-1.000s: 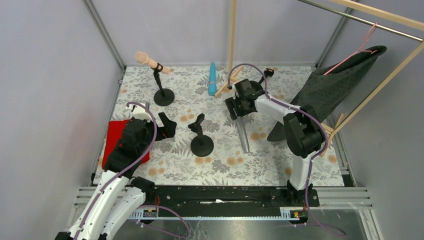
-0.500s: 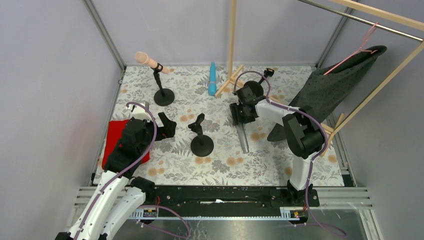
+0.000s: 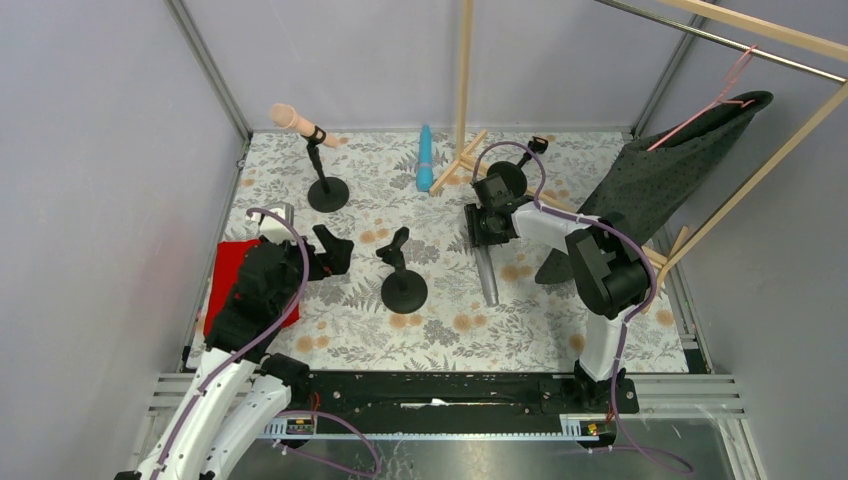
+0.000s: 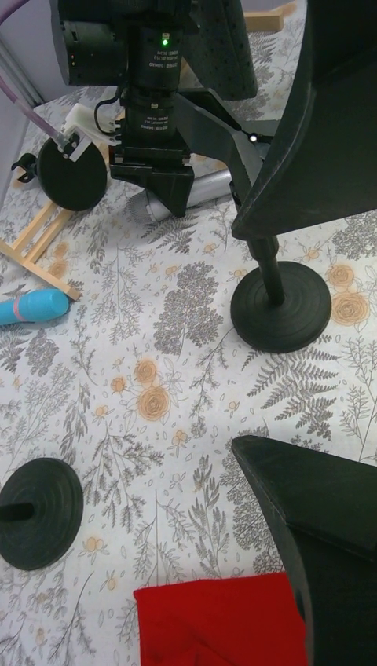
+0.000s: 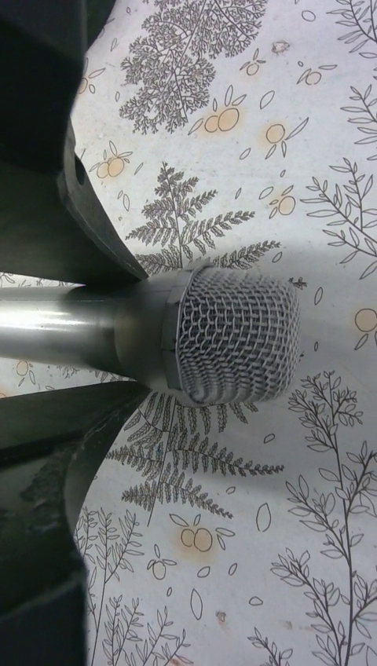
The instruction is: Attach the microphones to the stand
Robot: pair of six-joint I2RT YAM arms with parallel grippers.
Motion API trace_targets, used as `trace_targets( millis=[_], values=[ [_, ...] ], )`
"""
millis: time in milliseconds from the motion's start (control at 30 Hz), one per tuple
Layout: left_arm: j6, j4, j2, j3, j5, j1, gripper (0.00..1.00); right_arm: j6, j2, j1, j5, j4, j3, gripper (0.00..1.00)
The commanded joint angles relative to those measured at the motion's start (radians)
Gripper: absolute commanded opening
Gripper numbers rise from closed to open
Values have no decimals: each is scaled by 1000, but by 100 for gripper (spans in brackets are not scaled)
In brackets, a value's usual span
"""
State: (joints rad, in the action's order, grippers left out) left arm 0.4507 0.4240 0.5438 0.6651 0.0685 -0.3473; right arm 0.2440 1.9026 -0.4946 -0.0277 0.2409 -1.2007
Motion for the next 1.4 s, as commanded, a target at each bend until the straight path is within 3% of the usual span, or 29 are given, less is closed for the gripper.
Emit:
trace_targets(
  millis=[0,433,733,933,1167,1367],
  values=[
    [38,-72,-12,-9,-38,5,99,-3,14,3,-46,-22,-10,51],
    [111,-108,-153,-81,-174,-15,99,26,-155,2,-39,-87,107,0],
    [86,-213,-88,-25,-152,-37,99,55,-352,3,-29,-148,206,0],
    [-40,-293,46,50,-223,-61,99,53,-482,3,20,-188,265,1],
    [-129,-342,108,47,-299,-144,99,52,-660,4,156,-323,348,0],
    [-148,-373,121,31,-303,-225,99,60,-754,4,158,-393,398,0]
  ],
)
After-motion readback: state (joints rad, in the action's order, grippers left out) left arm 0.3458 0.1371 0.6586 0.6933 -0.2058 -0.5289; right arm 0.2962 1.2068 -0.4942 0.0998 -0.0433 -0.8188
